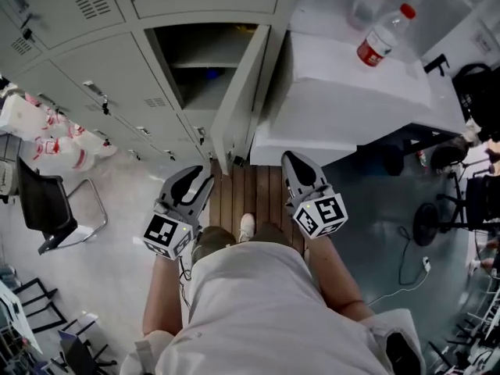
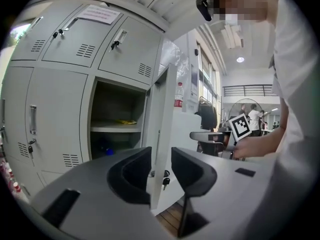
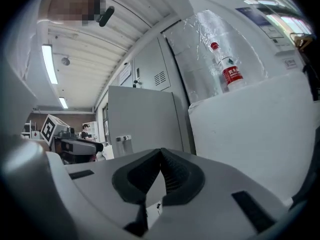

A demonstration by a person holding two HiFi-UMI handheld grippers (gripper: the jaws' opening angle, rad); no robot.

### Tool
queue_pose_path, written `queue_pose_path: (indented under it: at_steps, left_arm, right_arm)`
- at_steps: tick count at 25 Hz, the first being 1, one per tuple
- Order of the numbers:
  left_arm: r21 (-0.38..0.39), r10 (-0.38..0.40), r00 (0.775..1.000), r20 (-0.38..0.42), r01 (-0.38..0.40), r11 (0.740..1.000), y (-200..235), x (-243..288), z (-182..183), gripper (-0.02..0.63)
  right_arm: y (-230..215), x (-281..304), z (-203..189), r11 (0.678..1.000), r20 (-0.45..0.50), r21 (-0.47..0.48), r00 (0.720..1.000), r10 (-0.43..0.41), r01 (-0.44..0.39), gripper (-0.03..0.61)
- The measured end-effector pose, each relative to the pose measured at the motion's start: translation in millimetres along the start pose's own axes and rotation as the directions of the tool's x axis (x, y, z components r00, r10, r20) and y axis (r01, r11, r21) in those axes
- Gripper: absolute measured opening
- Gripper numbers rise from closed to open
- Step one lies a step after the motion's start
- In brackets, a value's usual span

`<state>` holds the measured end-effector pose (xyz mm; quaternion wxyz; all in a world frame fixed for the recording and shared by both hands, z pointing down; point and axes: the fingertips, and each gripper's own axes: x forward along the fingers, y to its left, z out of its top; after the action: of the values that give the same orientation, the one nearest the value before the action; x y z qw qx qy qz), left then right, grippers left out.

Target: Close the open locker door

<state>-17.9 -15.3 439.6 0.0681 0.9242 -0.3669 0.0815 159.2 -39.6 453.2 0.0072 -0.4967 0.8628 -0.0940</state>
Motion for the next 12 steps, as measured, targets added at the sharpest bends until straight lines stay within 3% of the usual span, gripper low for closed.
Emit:
queue_pose_path:
  at_steps: [5,12]
  left_arm:
    - [-0.016,0.053,0.999,-0.004,-0.053,0.998,2,13,2,0.138]
    - [-0.033,0.039,0.999,-0.003,-0.039,0.999,3,32,2,0.147]
  right_arm:
    - [-8,9,1,0.998,-0.014,0.004,0.998,0.056,-0.056,0.012]
    - [-15,11,-4,0.999,-0.045,0.004,0.998,0.054,-0.054,0.012]
